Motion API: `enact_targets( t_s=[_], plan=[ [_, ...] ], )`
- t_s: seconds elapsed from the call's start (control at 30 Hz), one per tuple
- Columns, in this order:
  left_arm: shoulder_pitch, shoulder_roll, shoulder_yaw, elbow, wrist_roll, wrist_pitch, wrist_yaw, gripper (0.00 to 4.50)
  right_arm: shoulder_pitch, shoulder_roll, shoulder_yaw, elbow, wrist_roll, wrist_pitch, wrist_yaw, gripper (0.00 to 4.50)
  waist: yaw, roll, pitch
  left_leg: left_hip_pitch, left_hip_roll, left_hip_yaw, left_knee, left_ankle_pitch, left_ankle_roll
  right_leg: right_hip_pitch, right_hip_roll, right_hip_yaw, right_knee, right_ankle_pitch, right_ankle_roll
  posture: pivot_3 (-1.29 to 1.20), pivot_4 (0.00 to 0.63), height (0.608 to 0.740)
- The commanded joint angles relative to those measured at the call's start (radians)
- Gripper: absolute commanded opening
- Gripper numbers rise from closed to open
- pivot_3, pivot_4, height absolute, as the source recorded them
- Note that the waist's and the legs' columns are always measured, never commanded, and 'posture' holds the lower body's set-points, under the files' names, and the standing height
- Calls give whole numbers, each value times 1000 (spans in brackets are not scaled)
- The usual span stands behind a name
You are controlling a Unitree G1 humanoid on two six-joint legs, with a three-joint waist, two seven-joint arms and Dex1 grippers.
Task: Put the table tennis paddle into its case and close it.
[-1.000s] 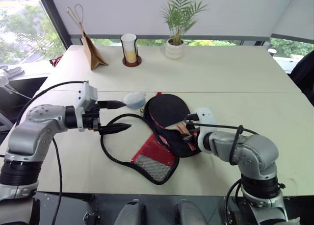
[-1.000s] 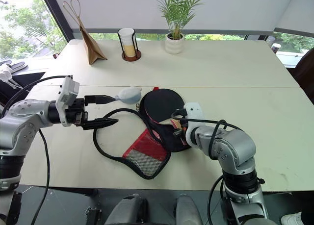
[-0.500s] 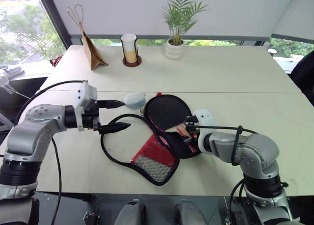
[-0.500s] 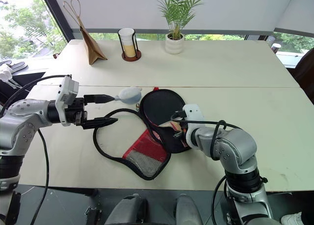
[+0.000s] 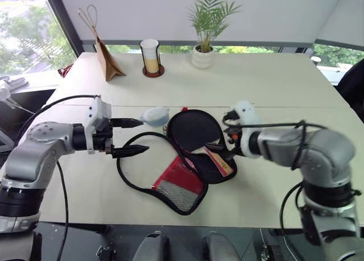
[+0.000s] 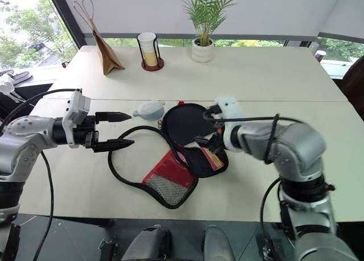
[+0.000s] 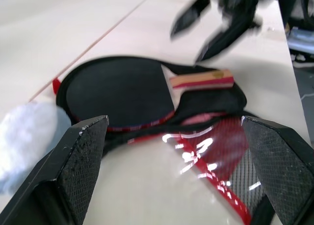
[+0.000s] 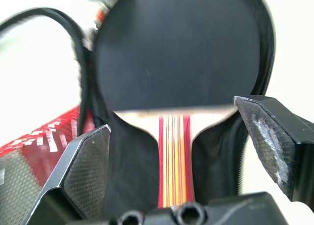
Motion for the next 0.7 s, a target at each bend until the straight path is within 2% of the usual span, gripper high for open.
enact_targets(
  t_s=[0.03, 0.1, 0.23, 0.33, 0.7],
  plan=[
    [22, 45, 34, 28, 17, -19, -21, 4500, 29, -132, -33, -57, 44, -122, 195, 4466, 2, 0, 0, 0, 0, 0, 0, -1, 1, 0, 0, 0, 0, 0, 0, 0, 150, 740],
    [37, 61, 45, 62, 21, -18, -24, 4500, 75, -211, -17, -68, 25, -208, 279, 4466, 2, 0, 0, 0, 0, 0, 0, -3, 5, 0, 0, 0, -1, 0, 0, 0, 150, 740],
    [70, 85, 64, 141, 35, -29, -33, 4500, 138, -265, 3, -66, -13, -325, 354, 4466, 0, 0, 0, 0, 0, 0, 0, -3, 6, 1, 0, 0, -3, 0, 0, 0, 150, 740],
    [102, 101, 75, 220, 60, -51, -39, 4500, 167, -263, 18, -55, -49, -383, 367, 4466, -2, 0, 0, 0, 1, 1, 0, -3, 6, 1, 0, 0, -3, 0, 0, 0, 150, 740],
    [133, 44, 95, 300, -28, 159, -6, 4500, 200, -241, 56, -52, -102, -447, 376, 4466, 4, 0, 0, 0, 1, 1, 1, -3, 5, 1, -1, 0, -3, 0, 0, 0, 150, 740]
  ],
)
